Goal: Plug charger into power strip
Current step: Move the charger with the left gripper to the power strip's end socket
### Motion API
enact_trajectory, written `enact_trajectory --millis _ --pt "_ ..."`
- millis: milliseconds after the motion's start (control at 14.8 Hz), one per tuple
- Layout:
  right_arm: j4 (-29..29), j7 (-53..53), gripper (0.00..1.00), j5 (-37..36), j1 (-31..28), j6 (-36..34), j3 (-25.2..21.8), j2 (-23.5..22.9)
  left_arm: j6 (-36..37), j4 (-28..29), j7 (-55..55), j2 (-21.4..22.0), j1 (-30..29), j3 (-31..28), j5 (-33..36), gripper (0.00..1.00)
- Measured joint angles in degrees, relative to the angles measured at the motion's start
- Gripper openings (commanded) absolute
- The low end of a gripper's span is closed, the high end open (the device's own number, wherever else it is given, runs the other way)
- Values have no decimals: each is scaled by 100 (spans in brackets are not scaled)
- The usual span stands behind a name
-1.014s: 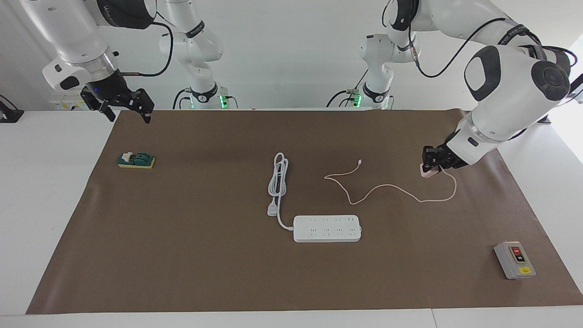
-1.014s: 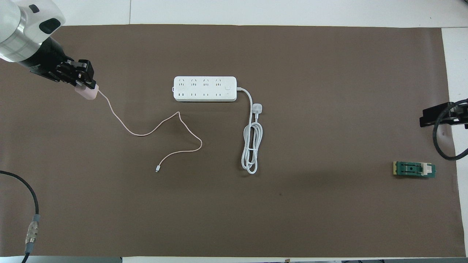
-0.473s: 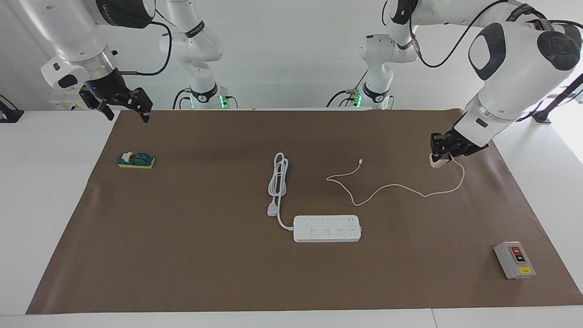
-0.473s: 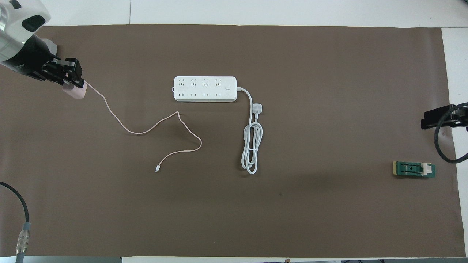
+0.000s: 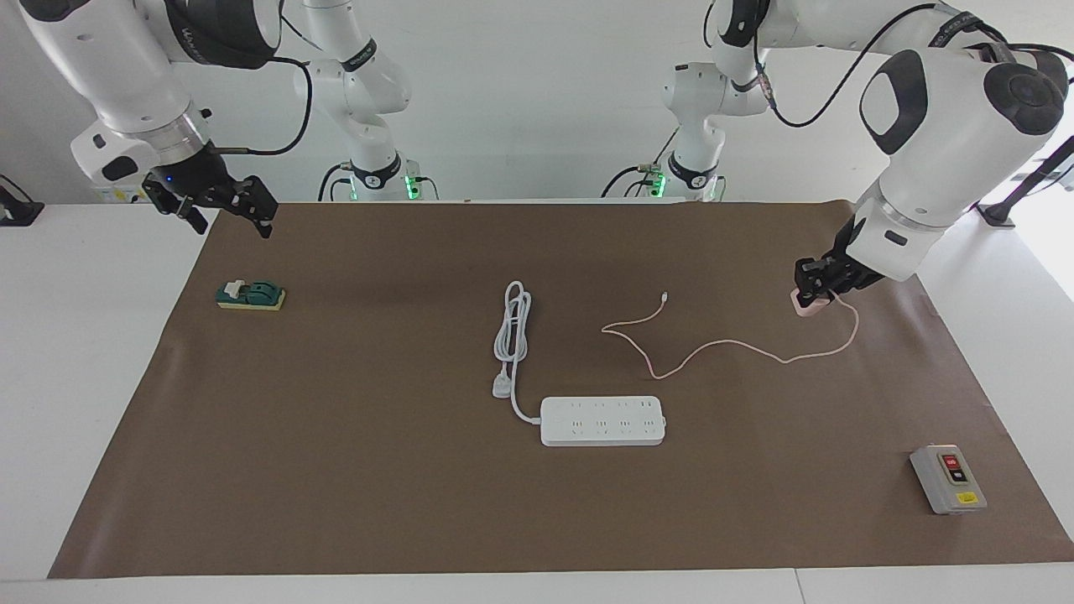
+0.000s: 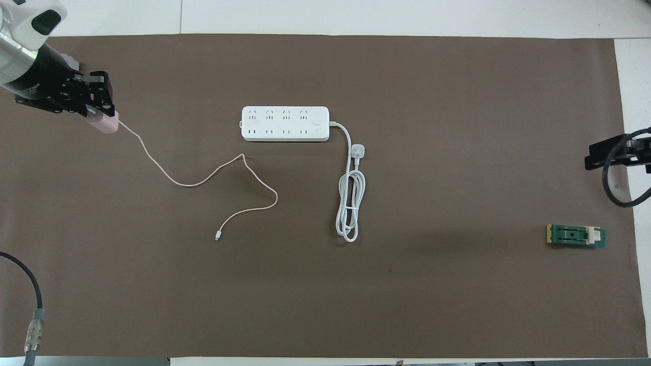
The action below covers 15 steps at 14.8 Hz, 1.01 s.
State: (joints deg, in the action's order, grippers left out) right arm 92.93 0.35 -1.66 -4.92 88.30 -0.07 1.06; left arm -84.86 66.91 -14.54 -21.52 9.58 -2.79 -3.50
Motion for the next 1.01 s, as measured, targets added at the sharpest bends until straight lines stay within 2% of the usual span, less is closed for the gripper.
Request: enact_trajectory --millis 676,1014 --pt "-61 -4 100 16 37 -241 -4 2 -782 6 -3301 -628 623 36 16 0" --pt "-85 -107 100 16 57 -291 4 3 -1029 7 -5664 -905 707 76 16 0"
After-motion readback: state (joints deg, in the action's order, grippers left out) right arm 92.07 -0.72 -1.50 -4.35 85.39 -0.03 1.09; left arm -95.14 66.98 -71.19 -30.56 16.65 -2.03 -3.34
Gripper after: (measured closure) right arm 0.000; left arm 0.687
